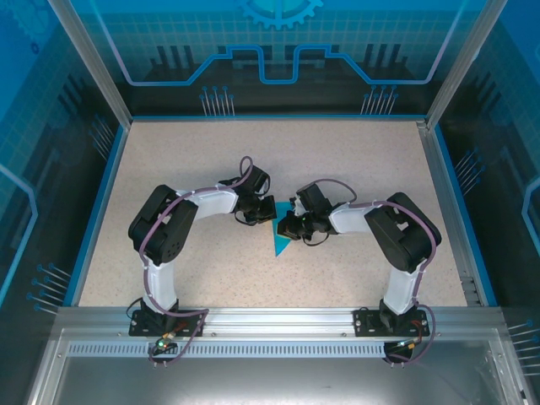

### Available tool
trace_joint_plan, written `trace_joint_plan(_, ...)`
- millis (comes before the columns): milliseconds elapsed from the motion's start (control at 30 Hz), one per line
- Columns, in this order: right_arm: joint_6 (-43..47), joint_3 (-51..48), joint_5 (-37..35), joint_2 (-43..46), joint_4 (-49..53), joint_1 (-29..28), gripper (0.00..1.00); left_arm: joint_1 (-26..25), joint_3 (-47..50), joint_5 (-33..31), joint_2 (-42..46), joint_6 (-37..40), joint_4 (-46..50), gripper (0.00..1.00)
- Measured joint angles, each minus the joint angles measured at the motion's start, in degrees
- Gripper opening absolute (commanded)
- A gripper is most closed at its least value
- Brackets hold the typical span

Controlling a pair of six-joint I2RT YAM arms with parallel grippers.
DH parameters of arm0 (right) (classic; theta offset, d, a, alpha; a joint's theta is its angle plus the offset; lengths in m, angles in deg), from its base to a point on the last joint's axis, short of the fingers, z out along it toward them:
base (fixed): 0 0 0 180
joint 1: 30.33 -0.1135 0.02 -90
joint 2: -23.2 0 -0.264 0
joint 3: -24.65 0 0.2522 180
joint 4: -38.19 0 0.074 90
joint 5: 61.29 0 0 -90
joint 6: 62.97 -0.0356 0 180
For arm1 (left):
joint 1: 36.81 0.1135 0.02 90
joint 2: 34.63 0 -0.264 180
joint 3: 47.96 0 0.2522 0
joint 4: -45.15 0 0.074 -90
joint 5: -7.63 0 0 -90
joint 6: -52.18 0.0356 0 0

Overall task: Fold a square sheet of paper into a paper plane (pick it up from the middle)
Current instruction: Third fold the triangle at the center of the table.

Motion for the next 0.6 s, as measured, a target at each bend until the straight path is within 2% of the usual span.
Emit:
trace_joint_plan(300, -0.22, 0.39, 0.63, -0.04, -0.07, 0.0, 0.22, 0.74, 0.2, -0.04, 0.68, -0.13, 0.46, 0.09)
trace_joint_plan(600, -0.2, 0.61, 1.51, -0.02, -0.33, 0.0, 0.28, 5.99, 3.87, -0.04, 8.44, -1.09, 1.07, 0.1)
